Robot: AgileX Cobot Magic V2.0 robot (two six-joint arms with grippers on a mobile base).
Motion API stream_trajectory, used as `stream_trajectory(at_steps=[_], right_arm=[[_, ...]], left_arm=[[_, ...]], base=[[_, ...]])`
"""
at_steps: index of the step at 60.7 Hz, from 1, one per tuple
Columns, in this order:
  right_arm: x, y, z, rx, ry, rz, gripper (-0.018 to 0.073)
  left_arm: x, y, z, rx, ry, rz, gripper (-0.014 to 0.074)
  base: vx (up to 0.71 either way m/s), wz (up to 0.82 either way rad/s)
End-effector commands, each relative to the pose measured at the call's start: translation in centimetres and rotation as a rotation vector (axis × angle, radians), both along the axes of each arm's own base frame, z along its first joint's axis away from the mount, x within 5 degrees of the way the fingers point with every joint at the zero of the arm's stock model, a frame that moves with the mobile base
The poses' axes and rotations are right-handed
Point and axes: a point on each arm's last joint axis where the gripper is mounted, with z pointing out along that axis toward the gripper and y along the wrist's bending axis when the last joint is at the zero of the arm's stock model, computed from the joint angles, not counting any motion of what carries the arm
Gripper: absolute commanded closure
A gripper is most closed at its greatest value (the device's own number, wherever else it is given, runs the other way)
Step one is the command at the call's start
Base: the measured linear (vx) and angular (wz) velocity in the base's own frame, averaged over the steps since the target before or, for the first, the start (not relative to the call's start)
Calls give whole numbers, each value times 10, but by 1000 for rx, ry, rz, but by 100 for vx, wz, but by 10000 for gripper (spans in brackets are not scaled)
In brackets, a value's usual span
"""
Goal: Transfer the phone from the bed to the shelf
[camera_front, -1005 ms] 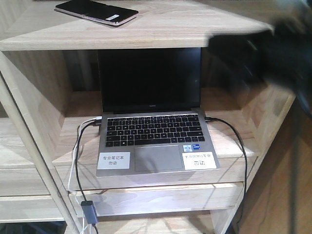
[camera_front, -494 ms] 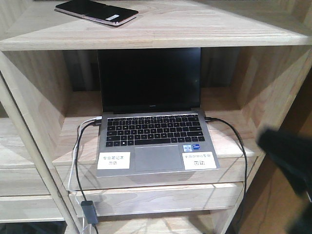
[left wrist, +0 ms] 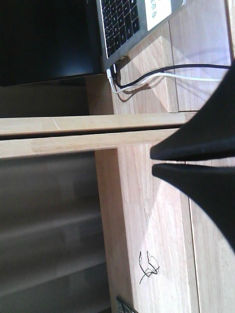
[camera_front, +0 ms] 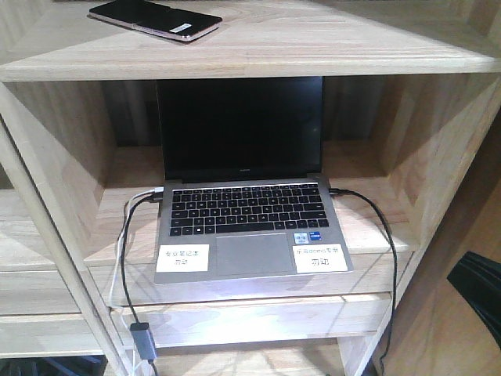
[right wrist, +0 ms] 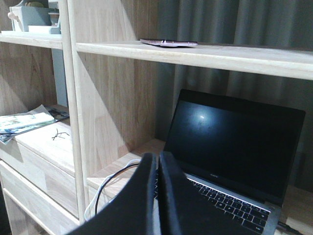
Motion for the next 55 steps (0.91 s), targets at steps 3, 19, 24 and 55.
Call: stream_trajectory(at_steps=[3,19,24,55], right_arm=[[1,-2,9,27,-22,-24,566],[1,-2,9,26,-21,-22,566],[1,-2,9,29,-22,-26,566],[6,-9,1,30,93,-123,566]], left_arm=[[-1,0,15,-10,-109,-4,595],[-1,0,15,-10,-109,-4,595],[-1,0,15,-10,-109,-4,595],[-1,0,15,-10,-109,-4,595]], base=[[0,0],[0,0],[0,0],[0,0]])
